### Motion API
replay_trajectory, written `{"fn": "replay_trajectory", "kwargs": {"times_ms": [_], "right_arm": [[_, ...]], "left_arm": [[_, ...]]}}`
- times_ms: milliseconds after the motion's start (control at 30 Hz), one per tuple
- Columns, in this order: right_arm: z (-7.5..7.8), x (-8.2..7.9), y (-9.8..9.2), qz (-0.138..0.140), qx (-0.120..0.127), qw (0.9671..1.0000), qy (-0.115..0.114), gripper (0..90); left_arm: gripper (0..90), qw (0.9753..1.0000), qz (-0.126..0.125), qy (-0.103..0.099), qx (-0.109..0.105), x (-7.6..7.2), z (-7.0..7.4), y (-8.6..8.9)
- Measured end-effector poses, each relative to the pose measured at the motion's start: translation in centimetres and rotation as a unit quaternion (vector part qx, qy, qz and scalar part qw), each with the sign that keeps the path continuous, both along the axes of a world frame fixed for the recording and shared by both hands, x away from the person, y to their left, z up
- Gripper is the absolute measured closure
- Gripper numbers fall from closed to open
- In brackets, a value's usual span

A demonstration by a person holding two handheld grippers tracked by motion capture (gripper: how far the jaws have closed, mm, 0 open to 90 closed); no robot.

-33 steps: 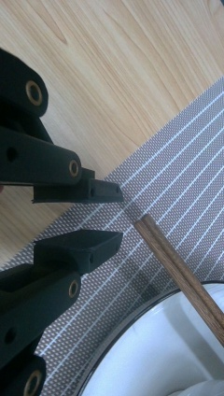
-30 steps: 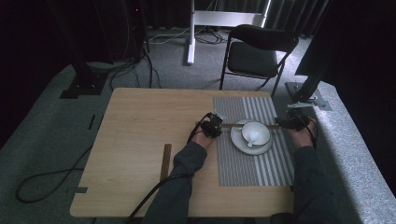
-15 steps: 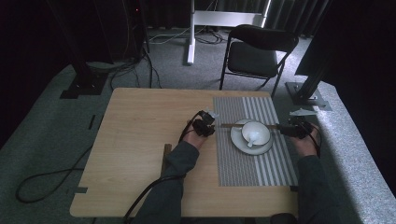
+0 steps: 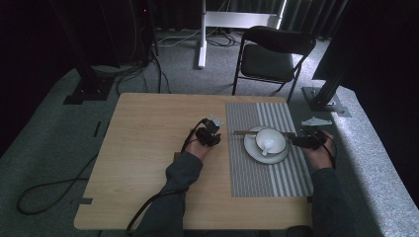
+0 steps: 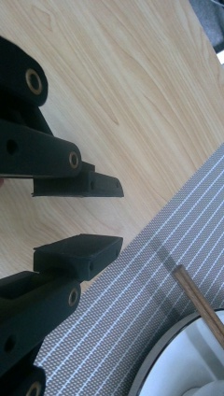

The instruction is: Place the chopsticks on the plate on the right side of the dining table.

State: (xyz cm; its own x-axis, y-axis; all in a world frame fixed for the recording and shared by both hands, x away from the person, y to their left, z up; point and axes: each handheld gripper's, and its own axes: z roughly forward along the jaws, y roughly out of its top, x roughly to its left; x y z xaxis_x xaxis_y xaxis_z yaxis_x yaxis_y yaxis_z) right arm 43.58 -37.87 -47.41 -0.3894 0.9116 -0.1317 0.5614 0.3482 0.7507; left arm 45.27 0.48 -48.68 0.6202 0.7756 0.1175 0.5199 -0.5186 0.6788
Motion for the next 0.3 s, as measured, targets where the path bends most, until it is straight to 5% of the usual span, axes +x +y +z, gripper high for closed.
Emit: {"fn": "replay_trajectory", "kwargs": {"times_ms": [300], "right_arm": [[1.4,-0.7,0.3,0.002,0.003,0.9997,-0.023,33.7]], "left_arm": [[70.6,1.0,0.005,-0.006,-0.005,-0.6,0.5,1.6]]}}
